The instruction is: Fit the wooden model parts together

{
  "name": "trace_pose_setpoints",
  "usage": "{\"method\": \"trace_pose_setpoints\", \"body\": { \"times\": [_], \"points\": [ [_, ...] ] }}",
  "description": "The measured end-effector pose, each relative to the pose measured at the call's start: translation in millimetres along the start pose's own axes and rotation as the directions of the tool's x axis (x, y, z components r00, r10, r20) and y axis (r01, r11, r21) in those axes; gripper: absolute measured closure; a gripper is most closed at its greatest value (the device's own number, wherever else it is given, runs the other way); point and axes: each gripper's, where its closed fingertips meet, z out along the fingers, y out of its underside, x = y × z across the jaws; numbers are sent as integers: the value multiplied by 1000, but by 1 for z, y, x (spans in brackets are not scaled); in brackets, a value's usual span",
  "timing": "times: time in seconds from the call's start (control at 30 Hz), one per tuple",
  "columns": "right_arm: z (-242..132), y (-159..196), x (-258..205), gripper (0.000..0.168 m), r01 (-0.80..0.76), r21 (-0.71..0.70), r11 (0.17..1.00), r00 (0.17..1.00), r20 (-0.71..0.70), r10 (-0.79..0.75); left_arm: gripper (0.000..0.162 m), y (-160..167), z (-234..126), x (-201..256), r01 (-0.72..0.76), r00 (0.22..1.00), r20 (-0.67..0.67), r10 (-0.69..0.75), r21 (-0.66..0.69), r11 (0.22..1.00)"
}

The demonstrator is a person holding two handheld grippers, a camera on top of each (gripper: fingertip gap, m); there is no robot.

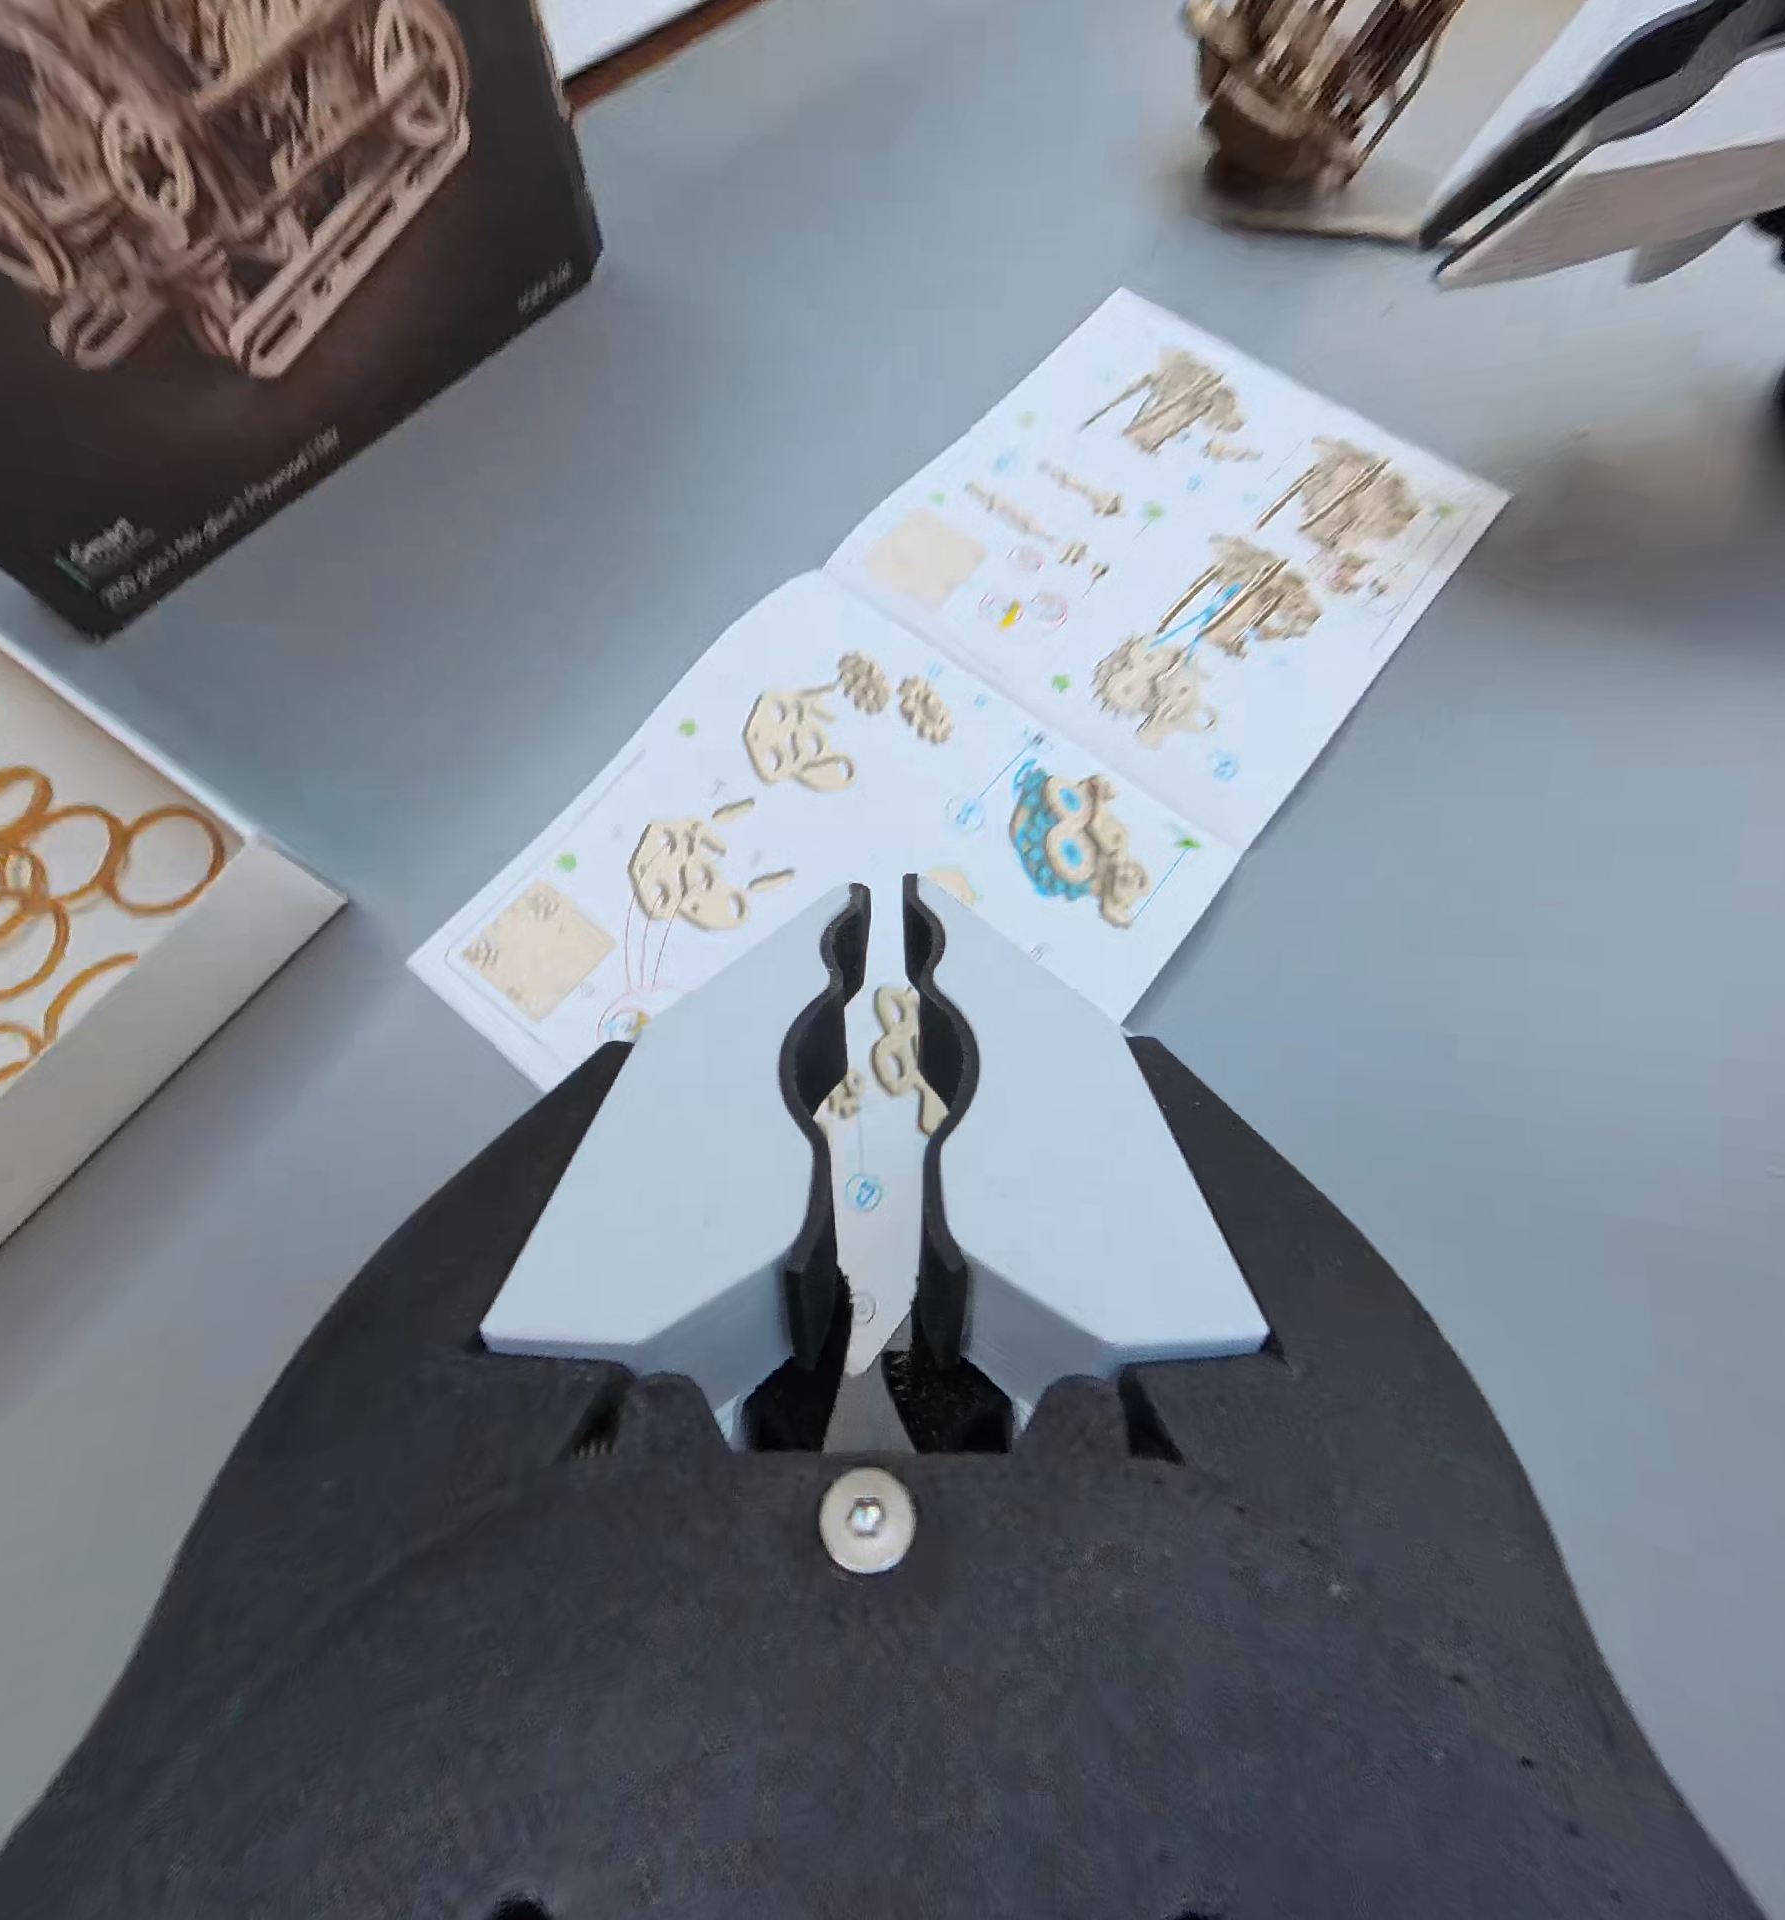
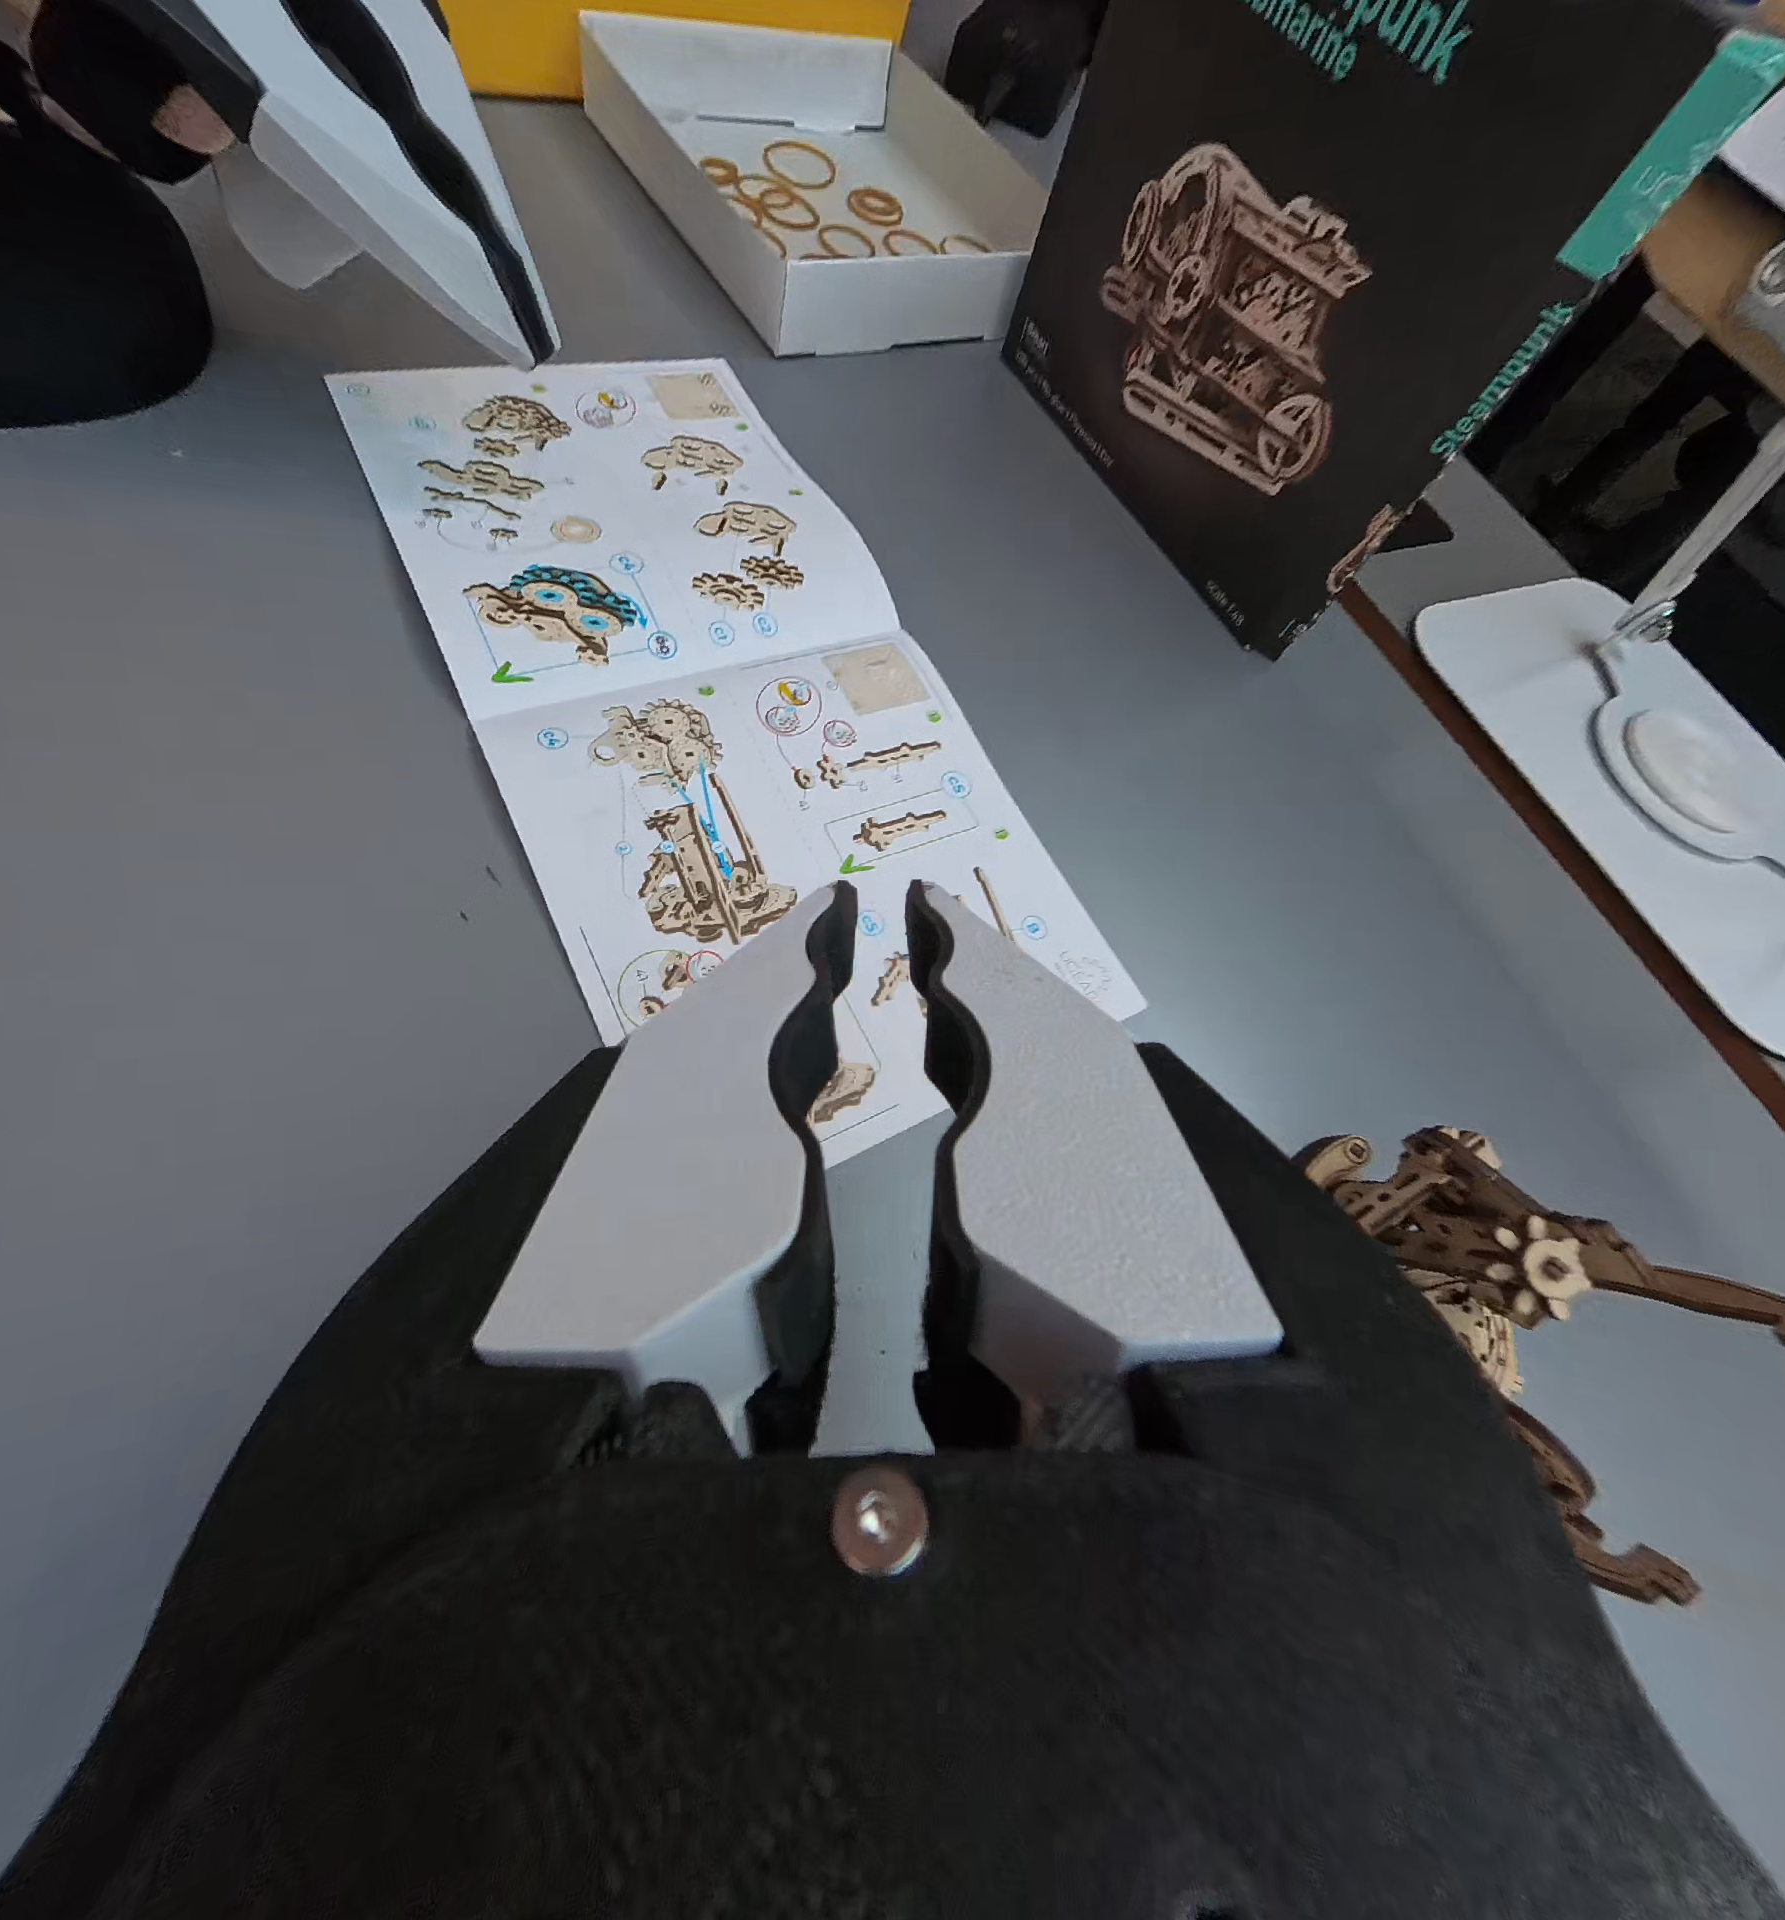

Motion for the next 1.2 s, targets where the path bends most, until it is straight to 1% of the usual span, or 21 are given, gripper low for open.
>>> {"method": "trace_pose_setpoints", "body": {
  "times": [0.03, 0.1, 0.13, 0.17, 0.23, 0.3, 0.33, 0.4, 0.47, 0.5, 0.53, 0.57, 0.63, 0.7, 0.8, 0.87, 0.93, 1.03, 1.1, 1.2],
  "points": [
    [-6, -4, 5, 155, 9, 40, 999, 1000, -6, -8, 156, -15, -2, 5, -19, 1000, -13, 20, 50, 999],
    [-15, -4, 17, 155, -4, 96, 995, 999, -38, 7, 151, -39, -2, 8, -92, 996, 25, 90, 110, 990],
    [-17, -3, 19, 155, -11, 126, 992, 999, -36, 16, 147, -49, 0, 9, -134, 990, 49, 129, 118, 984],
    [-20, -1, 21, 155, -12, 149, 989, 999, -37, 17, 146, -58, 4, 12, -172, 984, 64, 165, 123, 977],
    [-27, 3, 22, 151, 33, 165, 986, 998, -53, -24, 144, -77, 15, 20, -220, 974, 82, 210, 142, 965],
    [-38, 6, 27, 151, 119, 187, 975, 987, -130, -95, 144, -96, 25, 24, -216, 975, 100, 200, 186, 958],
    [-43, 7, 28, 151, 160, 207, 965, 978, -163, -128, 143, -104, 30, 29, -189, 981, 82, 176, 211, 959],
    [-51, 1, 25, 152, 219, 260, 940, 965, -200, -170, 137, -109, 39, 43, -103, 994, -1, 106, 239, 966],
    [-52, -2, 21, 151, 227, 262, 938, 965, -193, -179, 137, -105, 47, 59, -53, 995, -69, 75, 276, 960],
    [-51, -2, 19, 151, 234, 263, 936, 964, -188, -188, 141, -100, 51, 66, -55, 991, -99, 88, 296, 954],
    [-49, 2, 16, 152, 238, 260, 936, 965, -176, -196, 151, -90, 56, 71, -71, 987, -122, 108, 275, 959],
    [-46, 6, 15, 152, 234, 245, 941, 967, -164, -197, 151, -78, 62, 72, -101, 983, -133, 130, 204, 974],
    [-45, 9, 18, 152, 220, 223, 950, 968, -167, -185, 143, -57, 67, 67, -160, 978, -125, 166, 58, 985],
    [-46, 11, 23, 153, 228, 214, 950, 964, -186, -189, 140, -46, 67, 72, -204, 968, -147, 203, 11, 979],
    [-42, 16, 25, 154, 229, 185, 956, 963, -187, -194, 138, -35, 67, 84, -334, 925, -188, 330, 11, 942],
    [-41, 18, 25, 154, 219, 174, 960, 965, -182, -187, 138, -28, 68, 87, -390, 900, -204, 385, 13, 921],
    [-40, 20, 26, 155, 201, 173, 964, 970, -170, -172, 138, -21, 69, 94, -388, 890, -263, 374, -1, 922],
    [-37, 24, 25, 156, 156, 169, 973, 982, -134, -134, 136, -19, 67, 104, -361, 879, -334, 342, 5, 933],
    [-34, 28, 24, 157, 131, 155, 979, 987, -108, -115, 133, -15, 67, 105, -382, 871, -337, 356, -10, 924],
    [-34, 29, 25, 157, 127, 151, 980, 988, -112, -111, 132, -6, 70, 103, -436, 857, -324, 400, -43, 899]
  ]
}}
